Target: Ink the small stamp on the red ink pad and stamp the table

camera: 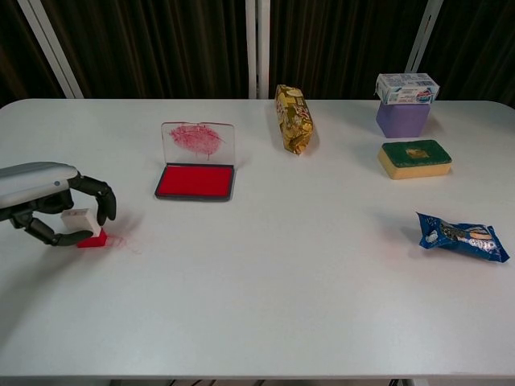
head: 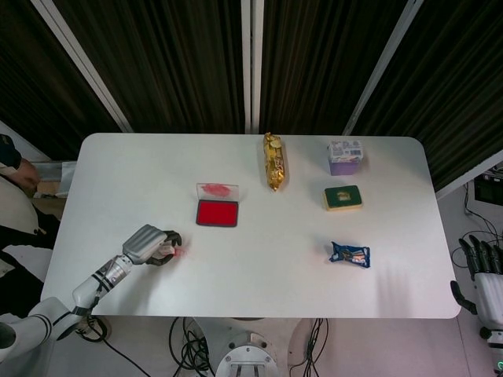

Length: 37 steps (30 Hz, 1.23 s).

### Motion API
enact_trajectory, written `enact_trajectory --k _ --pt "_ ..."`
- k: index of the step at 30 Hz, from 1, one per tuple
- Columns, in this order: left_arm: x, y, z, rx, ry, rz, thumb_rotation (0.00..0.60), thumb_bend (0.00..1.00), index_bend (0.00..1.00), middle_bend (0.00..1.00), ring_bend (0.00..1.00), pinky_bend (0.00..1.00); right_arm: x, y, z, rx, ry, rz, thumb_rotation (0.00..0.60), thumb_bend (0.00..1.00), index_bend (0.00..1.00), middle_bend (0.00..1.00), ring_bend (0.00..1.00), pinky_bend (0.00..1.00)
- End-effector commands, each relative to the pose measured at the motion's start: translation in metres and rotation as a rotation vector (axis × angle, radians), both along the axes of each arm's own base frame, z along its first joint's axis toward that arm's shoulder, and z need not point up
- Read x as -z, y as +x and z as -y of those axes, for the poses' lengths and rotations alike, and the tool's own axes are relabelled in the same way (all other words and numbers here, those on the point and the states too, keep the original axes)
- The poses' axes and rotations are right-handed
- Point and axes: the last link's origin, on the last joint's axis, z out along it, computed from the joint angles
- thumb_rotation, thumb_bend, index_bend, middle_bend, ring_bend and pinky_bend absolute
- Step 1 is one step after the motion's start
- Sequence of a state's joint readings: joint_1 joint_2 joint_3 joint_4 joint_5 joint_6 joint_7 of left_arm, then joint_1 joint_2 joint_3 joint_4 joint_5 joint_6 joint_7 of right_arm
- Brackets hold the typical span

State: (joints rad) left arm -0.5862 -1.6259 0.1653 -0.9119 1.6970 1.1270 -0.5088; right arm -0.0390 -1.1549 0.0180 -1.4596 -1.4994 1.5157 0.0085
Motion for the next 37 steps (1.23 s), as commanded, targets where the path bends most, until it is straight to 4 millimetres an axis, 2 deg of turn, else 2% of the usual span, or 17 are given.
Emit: enact_trajectory --k 1,6,9,13,15,16,17,19,20,21,22,24,27,32,37 --pt "-0.001 0.001 0.001 0.006 0.001 0.002 0.6 0.35 0.36 0.42 0.99 1.0 0.0 0.0 0.0 0.0 -0.002 0.0 0.6 0.3 0.0 0.0 0.0 0.0" --pt "-0.013 0.005 0.001 0.05 0.039 -0.005 0.6 0.33 0.3 0.36 0.98 1.0 -0.002 -0.001 0.0 0.0 -0.008 0.001 0.6 0.3 0.0 0.0 0.0 0.0" --pt "-0.033 0.011 -0.002 0.077 0.115 0.017 0.6 0.29 0.28 0.34 0.98 1.0 -0.004 -0.002 0.0 0.002 -0.012 0.002 0.6 0.3 0.0 0.0 0.0 0.0" --pt "-0.079 0.023 -0.002 0.107 0.275 0.069 0.6 0.23 0.28 0.34 0.98 1.0 -0.006 -0.002 0.001 0.005 -0.017 0.004 0.6 0.3 0.0 0.0 0.0 0.0" --pt "-0.108 0.025 0.004 0.11 0.387 0.078 0.6 0.19 0.28 0.35 0.96 1.0 -0.006 -0.002 0.001 0.005 -0.017 0.007 0.6 0.3 0.0 0.0 0.0 0.0" --pt "-0.119 0.023 0.009 0.099 0.434 0.077 0.6 0.16 0.28 0.36 0.92 0.98 -0.006 -0.002 0.001 0.005 -0.018 0.009 0.6 0.3 0.0 0.0 0.0 0.0" --pt "-0.132 0.019 0.016 0.067 0.482 0.07 0.591 0.14 0.28 0.35 0.84 0.91 -0.006 -0.002 0.001 0.004 -0.019 0.012 0.6 0.3 0.0 0.0 0.0 0.0" --pt "-0.146 0.005 0.033 -0.027 0.499 0.014 0.367 0.11 0.22 0.28 0.53 0.64 -0.005 -0.003 0.0 0.002 -0.019 0.017 0.6 0.3 0.0 0.0 0.0 0.0" --pt "-0.155 -0.004 0.045 -0.098 0.508 -0.032 0.187 0.08 0.16 0.21 0.32 0.44 -0.005 -0.003 0.0 0.001 -0.02 0.02 0.6 0.3 0.0 0.0 0.0 0.0" --pt "-0.16 -0.008 0.053 -0.144 0.52 -0.046 0.058 0.05 0.11 0.16 0.18 0.31 -0.005 -0.003 0.0 0.0 -0.021 0.023 0.6 0.3 0.0 0.0 0.0 0.0" --pt "-0.164 -0.011 0.062 -0.175 0.537 -0.046 0.006 0.04 0.08 0.11 0.11 0.23 -0.005 -0.003 -0.001 -0.001 -0.021 0.026 0.6 0.3 0.0 0.0 0.0 0.0" --pt "-0.17 -0.018 0.081 -0.181 0.58 -0.058 0.0 0.03 0.07 0.06 0.06 0.2 -0.004 -0.003 -0.003 -0.005 -0.019 0.034 0.6 0.3 0.0 0.0 0.0 0.0" --pt "-0.175 -0.03 0.102 -0.177 0.598 -0.11 0.0 0.03 0.07 0.05 0.05 0.19 -0.001 -0.003 -0.006 -0.013 -0.013 0.039 0.6 0.29 0.0 0.0 0.0 0.0" --pt "-0.184 -0.039 0.114 -0.184 0.618 -0.137 0.0 0.03 0.07 0.05 0.05 0.19 -0.001 -0.003 -0.008 -0.021 -0.027 0.05 0.6 0.29 0.0 0.0 0.0 0.0" --pt "-0.188 -0.041 0.118 -0.187 0.642 -0.13 0.0 0.03 0.06 0.05 0.05 0.19 -0.001 -0.004 -0.01 -0.024 -0.03 0.047 0.6 0.29 0.0 0.0 0.0 0.0"
